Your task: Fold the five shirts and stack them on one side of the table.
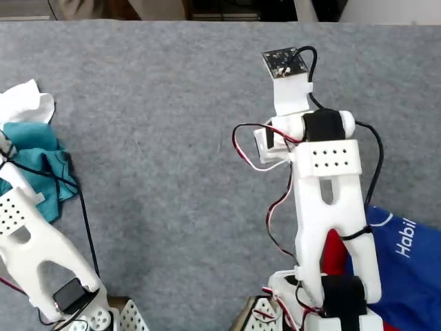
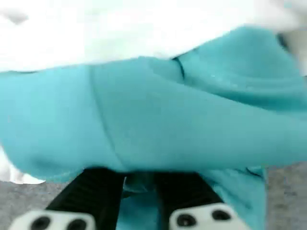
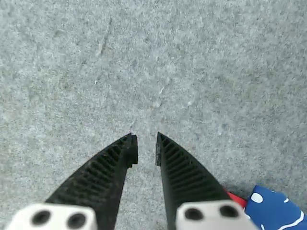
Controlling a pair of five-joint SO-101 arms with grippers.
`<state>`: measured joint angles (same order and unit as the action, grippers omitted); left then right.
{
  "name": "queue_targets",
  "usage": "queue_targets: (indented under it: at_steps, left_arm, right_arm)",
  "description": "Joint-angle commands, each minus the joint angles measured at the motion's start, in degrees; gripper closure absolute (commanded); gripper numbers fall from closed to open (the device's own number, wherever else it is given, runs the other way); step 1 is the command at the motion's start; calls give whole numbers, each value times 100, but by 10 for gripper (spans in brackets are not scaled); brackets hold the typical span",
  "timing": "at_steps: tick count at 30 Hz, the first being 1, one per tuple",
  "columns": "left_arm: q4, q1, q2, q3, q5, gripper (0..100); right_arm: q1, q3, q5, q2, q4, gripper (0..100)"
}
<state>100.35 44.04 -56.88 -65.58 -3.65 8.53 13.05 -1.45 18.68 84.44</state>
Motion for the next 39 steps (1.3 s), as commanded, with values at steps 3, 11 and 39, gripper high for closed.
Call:
queue_targets:
  at_steps: [3, 11, 39]
  left_arm:
    - [53, -519, 1578, -387, 334, 981]
    - [53, -3042, 4198, 1829, 334, 981]
    - [-202, -4079, 8013, 5530, 1407, 649]
  right_arm:
    - [66, -4, -44, -22, -97, 917]
    - [-374, -4, -44, -13, -62, 916]
    - [84, -558, 202, -163, -97, 603]
